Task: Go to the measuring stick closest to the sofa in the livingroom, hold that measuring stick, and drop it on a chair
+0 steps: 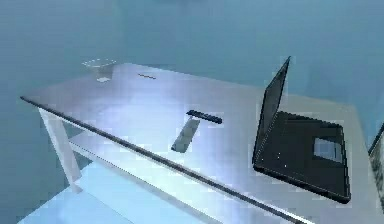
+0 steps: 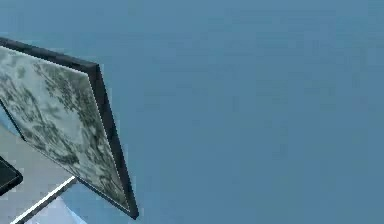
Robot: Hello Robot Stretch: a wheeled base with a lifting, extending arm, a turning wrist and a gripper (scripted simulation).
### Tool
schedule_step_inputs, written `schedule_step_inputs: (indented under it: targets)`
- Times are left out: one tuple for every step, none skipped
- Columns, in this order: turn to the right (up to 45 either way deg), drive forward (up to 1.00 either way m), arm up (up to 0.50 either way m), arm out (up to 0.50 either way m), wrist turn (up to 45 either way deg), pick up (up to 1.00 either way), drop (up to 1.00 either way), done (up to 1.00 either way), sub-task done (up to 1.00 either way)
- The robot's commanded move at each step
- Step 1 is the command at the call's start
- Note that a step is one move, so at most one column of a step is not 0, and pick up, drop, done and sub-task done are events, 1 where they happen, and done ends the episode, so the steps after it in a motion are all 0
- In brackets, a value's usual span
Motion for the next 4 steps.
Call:
schedule_step_inputs:
  targets:
    - [-45.0,0.0,0.0,0.0,0.0,0.0,0.0,0.0,0.0]
    - [-39.0,0.0,0.0,0.0,0.0,0.0,0.0,0.0,0.0]
    - [0.0,0.0,0.5,0.0,0.0,0.0,0.0,0.0,0.0]
    - [0.0,0.0,0.38,0.0,0.0,0.0,0.0,0.0,0.0]
